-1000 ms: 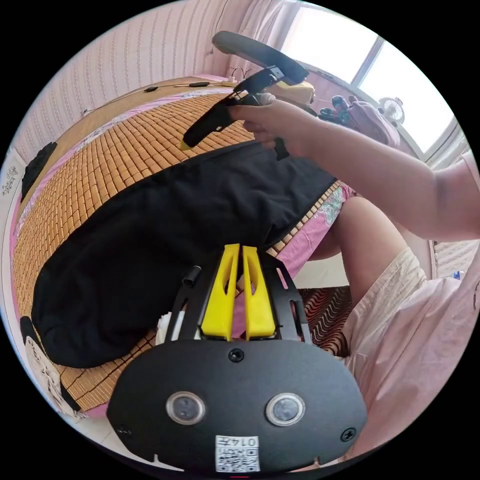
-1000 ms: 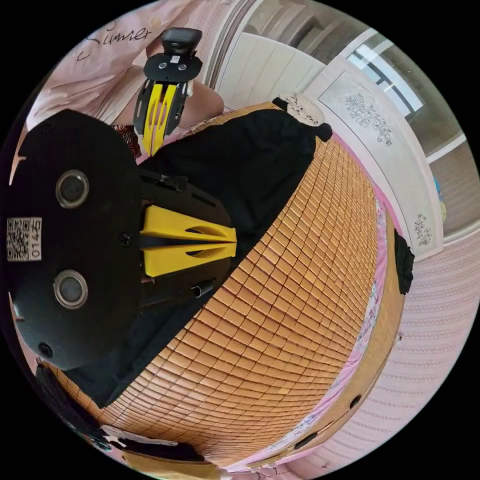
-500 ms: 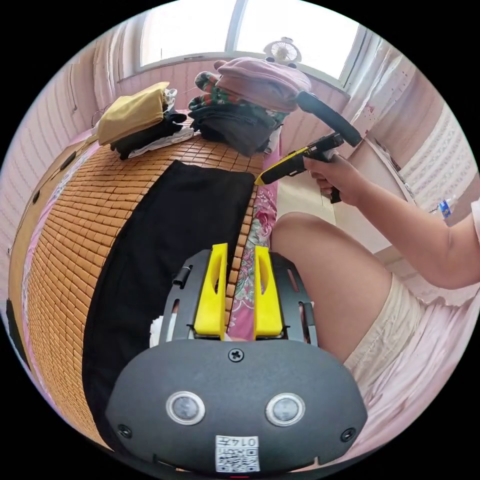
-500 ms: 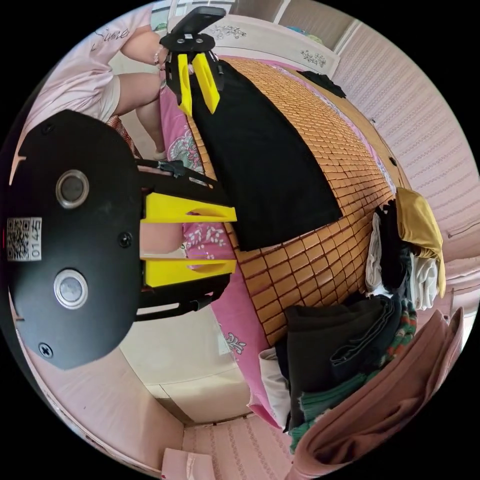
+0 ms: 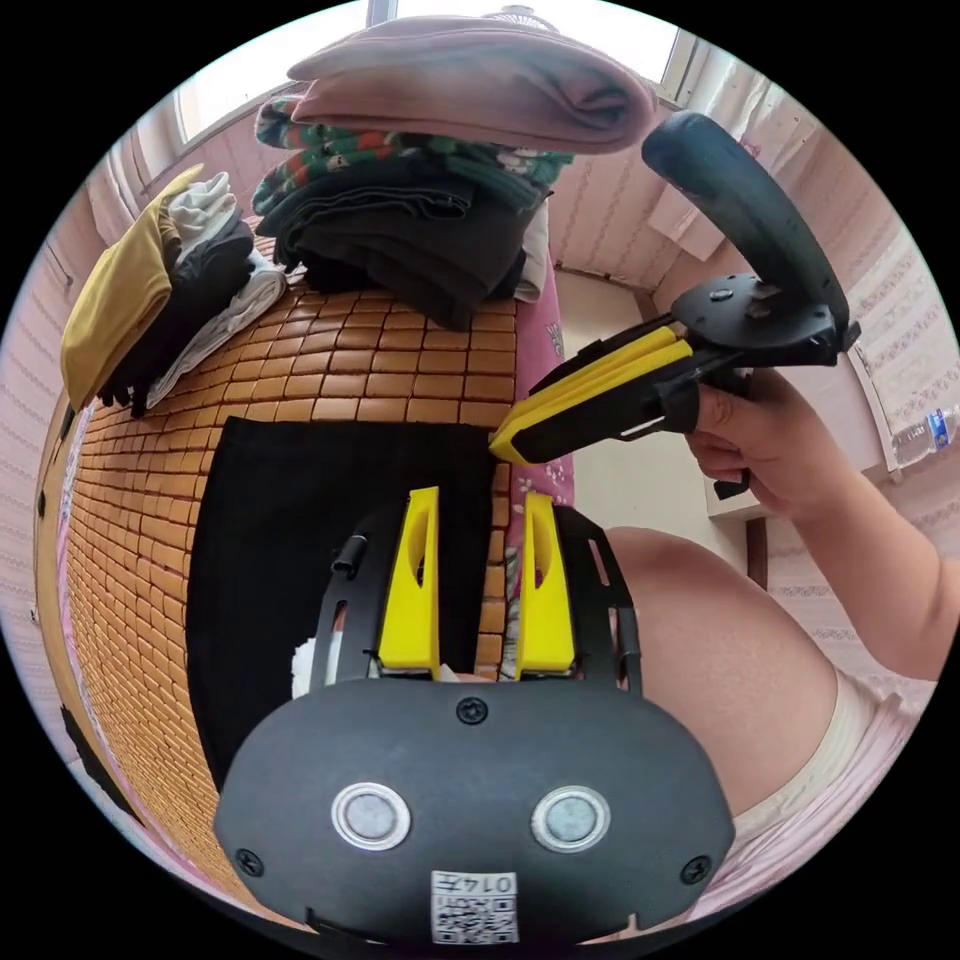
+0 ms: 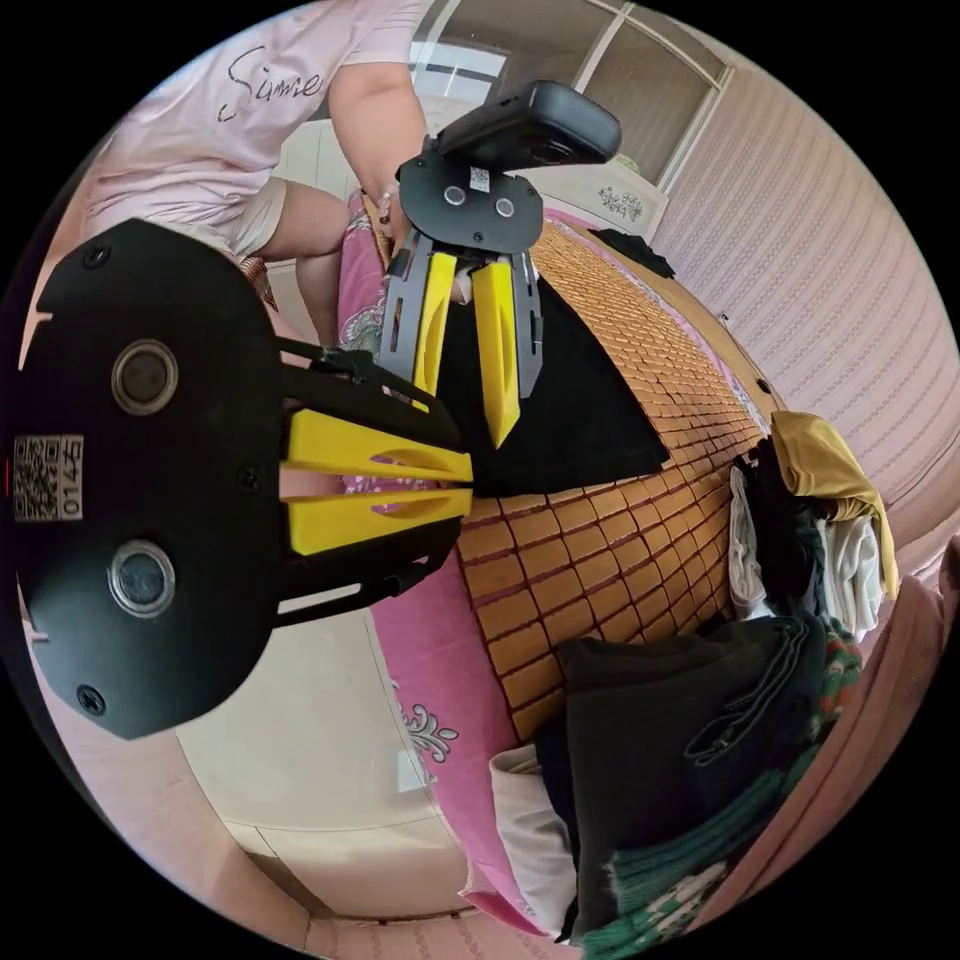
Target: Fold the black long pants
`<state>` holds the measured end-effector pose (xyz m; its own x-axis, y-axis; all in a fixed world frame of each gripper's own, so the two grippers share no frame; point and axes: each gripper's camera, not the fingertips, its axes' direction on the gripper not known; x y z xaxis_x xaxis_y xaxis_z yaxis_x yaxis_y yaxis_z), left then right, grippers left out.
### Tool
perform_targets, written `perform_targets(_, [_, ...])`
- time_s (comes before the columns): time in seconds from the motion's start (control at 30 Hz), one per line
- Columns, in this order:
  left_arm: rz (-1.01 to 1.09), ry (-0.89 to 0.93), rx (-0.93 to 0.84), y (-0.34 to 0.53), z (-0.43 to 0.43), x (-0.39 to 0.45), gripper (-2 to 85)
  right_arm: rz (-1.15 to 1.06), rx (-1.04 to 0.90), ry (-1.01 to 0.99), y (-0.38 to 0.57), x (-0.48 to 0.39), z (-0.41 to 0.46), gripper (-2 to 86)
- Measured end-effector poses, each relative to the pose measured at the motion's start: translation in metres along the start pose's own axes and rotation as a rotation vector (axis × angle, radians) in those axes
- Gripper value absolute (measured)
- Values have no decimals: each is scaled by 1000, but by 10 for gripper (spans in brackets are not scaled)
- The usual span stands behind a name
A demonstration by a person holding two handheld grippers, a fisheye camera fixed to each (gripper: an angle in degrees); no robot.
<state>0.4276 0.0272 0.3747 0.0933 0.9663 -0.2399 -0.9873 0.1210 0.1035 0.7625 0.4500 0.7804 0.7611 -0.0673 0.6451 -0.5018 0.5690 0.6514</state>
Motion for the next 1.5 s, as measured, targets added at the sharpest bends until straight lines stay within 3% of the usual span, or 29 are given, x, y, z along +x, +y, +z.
perform_targets(0.13, [-11, -36, 9, -8, 1, 7, 103, -15, 76, -171, 6, 27, -40, 1])
perform_targets(0.27, [-43, -64, 87, 3, -13, 15, 18, -26, 146, -278, 15, 49, -71, 0])
perform_targets(0.43, [-148, 1, 171, 28, -37, 10, -7, -50, 206, -388, 29, 67, -105, 13])
perform_targets(0.53, [-168, 39, 226, 49, -58, 16, -9, 47, 267, -399, 45, 95, -119, 64])
perform_targets(0.67, [-147, 26, 241, 76, -70, 36, -9, 183, 318, -629, 55, 138, -110, 129])
perform_targets(0.9, [-109, 16, 225, 110, -73, 60, -9, 235, 142, -846, 24, 139, -70, 165])
perform_targets(1.0, [-100, 5, 229, 128, -79, 66, -9, 208, 112, -809, 14, 127, -67, 86])
perform_targets(1.07, [-119, 14, 235, 145, -86, 67, -9, 158, 209, -734, 14, 106, -93, 28])
perform_targets(1.3, [-288, 46, 455, 227, -133, 56, -9, -128, 261, -529, -10, -3, -152, 9])
perform_targets(1.5, [-210, 114, 671, 199, -150, 60, -10, -159, 394, -477, -31, -12, -217, 7])
